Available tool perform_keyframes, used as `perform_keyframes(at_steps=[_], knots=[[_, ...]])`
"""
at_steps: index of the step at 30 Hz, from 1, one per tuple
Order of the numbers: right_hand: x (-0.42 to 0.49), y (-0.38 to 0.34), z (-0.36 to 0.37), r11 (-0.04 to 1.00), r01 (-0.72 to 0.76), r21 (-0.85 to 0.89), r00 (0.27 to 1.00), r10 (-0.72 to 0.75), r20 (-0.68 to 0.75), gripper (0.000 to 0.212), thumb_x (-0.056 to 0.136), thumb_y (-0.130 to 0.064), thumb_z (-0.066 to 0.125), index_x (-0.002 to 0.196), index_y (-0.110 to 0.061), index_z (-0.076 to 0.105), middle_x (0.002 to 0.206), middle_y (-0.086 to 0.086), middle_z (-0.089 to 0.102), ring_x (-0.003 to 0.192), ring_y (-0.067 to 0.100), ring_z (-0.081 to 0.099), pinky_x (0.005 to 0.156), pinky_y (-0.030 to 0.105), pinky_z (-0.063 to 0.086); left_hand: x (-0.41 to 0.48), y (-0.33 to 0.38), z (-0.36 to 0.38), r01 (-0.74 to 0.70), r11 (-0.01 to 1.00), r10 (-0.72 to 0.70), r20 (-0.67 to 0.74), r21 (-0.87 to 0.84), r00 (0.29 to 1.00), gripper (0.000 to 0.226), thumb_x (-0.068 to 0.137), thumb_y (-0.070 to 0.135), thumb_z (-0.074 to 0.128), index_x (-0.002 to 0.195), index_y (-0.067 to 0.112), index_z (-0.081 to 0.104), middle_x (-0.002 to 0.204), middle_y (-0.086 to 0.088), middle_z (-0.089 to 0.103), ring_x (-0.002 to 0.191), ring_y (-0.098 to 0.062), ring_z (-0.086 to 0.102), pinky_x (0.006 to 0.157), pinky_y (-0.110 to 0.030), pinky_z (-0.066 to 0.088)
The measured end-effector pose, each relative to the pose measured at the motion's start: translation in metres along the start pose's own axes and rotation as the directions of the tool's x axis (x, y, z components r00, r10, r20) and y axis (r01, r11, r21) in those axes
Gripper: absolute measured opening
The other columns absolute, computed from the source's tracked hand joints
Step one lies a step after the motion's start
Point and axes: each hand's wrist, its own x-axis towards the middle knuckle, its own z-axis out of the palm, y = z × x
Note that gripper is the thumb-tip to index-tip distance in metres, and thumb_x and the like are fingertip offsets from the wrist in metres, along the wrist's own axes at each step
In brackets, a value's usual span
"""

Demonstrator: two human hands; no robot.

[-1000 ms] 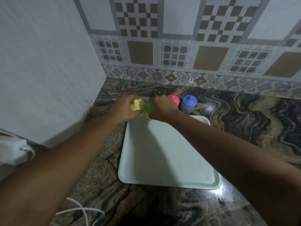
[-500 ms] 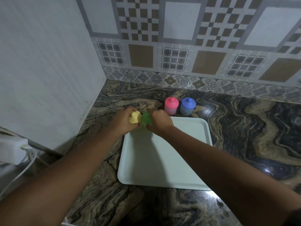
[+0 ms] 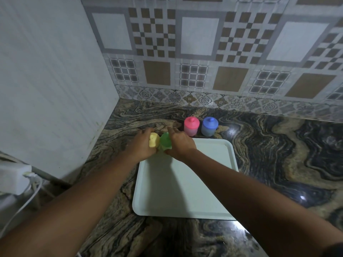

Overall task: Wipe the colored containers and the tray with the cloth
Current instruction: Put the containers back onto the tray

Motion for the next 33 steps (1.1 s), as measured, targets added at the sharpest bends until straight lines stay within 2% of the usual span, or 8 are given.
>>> perform_keyframes(at_steps=[3,6,9,13,19,24,28,33], knots=[[-0.003,0.006,-0.008,1.0,0.007,-0.022,1.0,-0.007,0.001,0.105,0.071,-0.037,0.088,0.153,-0.012,0.027,0.15,0.015,0.044,0.122,0.037,0.057,0.088,0.045,0.054,-0.01,0.001,-0.01,0.046,0.995,-0.05,0.037,0.087,0.998,0.116,0.063,0.06,0.08,0.153,0.032,0.013,0.152,-0.013,0.036,0.138,-0.039,0.036,0.104,-0.052,0.042],[-0.01,0.024,-0.023,1.0,-0.015,-0.003,0.999,0.015,-0.032,0.108,0.071,-0.035,0.089,0.155,-0.015,0.025,0.152,0.011,0.041,0.127,0.035,0.054,0.091,0.046,0.053,-0.015,0.0,-0.023,0.052,0.987,-0.043,-0.059,0.152,0.997,0.113,0.066,0.085,0.058,0.154,0.03,0.013,0.16,-0.009,0.026,0.148,-0.036,0.02,0.112,-0.058,0.031],[-0.016,0.05,-0.04,0.998,-0.067,0.008,0.994,0.068,-0.091,0.103,0.075,-0.034,0.086,0.156,-0.015,0.025,0.15,0.013,0.042,0.129,0.036,0.051,0.093,0.046,0.051,-0.009,0.013,-0.03,0.03,0.998,-0.02,-0.157,0.061,0.987,0.097,0.078,0.075,0.057,0.154,0.024,0.024,0.157,-0.011,0.035,0.144,-0.035,0.03,0.11,-0.053,0.033],[-0.02,0.085,-0.055,0.983,-0.171,0.068,0.971,0.18,-0.161,0.087,0.075,-0.035,0.084,0.147,-0.017,0.038,0.143,0.013,0.046,0.126,0.04,0.051,0.086,0.047,0.051,0.012,0.054,-0.017,-0.033,0.999,0.036,-0.168,0.024,0.985,0.085,0.083,0.064,0.062,0.151,0.02,0.033,0.152,-0.013,0.042,0.14,-0.035,0.038,0.11,-0.047,0.036],[-0.016,0.126,-0.058,0.955,-0.281,0.095,0.951,0.29,-0.109,0.097,0.079,-0.04,0.082,0.156,-0.018,0.028,0.163,0.016,0.025,0.143,0.041,0.034,0.107,0.049,0.043,0.059,0.119,0.014,-0.174,0.98,0.184,-0.121,0.094,0.975,0.079,0.081,0.056,0.068,0.146,0.02,0.042,0.146,-0.01,0.049,0.136,-0.033,0.041,0.109,-0.044,0.037],[-0.006,0.142,-0.046,0.943,-0.298,0.152,0.942,0.316,-0.112,0.096,0.079,-0.044,0.08,0.156,-0.018,0.03,0.159,0.019,0.032,0.139,0.04,0.04,0.108,0.047,0.041,0.09,0.137,0.038,-0.151,0.972,0.152,0.004,0.179,0.988,0.09,0.068,0.062,0.068,0.145,0.025,0.04,0.145,-0.007,0.05,0.132,-0.033,0.047,0.104,-0.056,0.041],[0.001,0.147,-0.04,0.924,-0.299,0.238,0.936,0.333,-0.114,0.091,0.078,-0.042,0.081,0.153,-0.016,0.036,0.156,0.019,0.038,0.137,0.038,0.045,0.109,0.045,0.044,0.102,0.134,0.046,-0.153,0.971,0.145,0.057,0.185,0.988,0.074,0.066,0.049,0.077,0.132,0.022,0.055,0.129,-0.01,0.06,0.118,-0.035,0.057,0.095,-0.051,0.048],[0.001,0.15,-0.032,0.89,-0.268,0.37,0.921,0.349,-0.175,0.062,0.079,-0.034,0.08,0.135,-0.016,0.058,0.13,0.013,0.065,0.115,0.036,0.063,0.089,0.042,0.054,0.105,0.126,0.052,-0.179,0.978,0.176,0.035,0.109,0.984,0.062,0.07,0.034,0.079,0.127,0.016,0.061,0.122,-0.015,0.065,0.112,-0.036,0.061,0.091,-0.044,0.052]])
